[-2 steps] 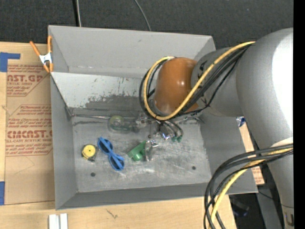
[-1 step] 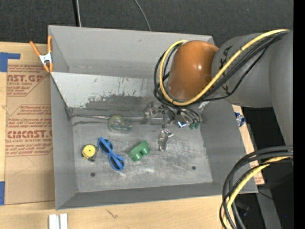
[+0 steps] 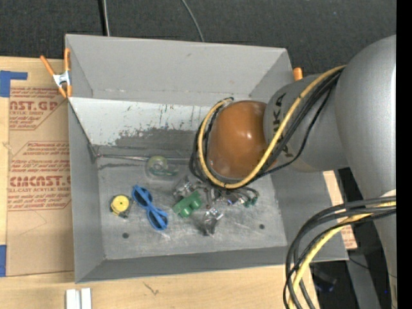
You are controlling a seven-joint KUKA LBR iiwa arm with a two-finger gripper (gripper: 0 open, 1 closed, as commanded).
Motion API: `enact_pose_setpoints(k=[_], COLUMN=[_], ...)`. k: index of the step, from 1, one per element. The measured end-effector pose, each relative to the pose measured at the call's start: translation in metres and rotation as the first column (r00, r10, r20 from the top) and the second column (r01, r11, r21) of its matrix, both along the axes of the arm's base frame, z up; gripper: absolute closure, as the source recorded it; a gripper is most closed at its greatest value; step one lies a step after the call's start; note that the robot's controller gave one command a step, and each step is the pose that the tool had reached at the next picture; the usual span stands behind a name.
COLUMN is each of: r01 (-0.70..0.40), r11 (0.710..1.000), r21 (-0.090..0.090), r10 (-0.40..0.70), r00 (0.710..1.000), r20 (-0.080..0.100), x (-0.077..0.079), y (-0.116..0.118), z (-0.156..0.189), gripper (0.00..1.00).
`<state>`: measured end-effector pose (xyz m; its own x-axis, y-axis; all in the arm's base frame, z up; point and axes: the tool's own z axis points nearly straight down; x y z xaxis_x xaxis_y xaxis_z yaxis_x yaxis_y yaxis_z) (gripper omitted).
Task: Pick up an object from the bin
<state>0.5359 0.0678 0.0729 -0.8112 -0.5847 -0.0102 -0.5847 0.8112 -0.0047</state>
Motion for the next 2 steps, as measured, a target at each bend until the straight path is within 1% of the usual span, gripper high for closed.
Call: enact_pose_setpoints(k=[1, 2], r01=[0.0, 0.045], r11=[1.0, 0.999], r21=[-0.001, 0.0], r10=[0.0, -0.045], r00=[1.0, 0.999], r20=[-0.003, 0.001], x=[0.0, 0.015], y=[0.0, -0.009], z=[0.002, 0.16], gripper=[1.0, 1.0])
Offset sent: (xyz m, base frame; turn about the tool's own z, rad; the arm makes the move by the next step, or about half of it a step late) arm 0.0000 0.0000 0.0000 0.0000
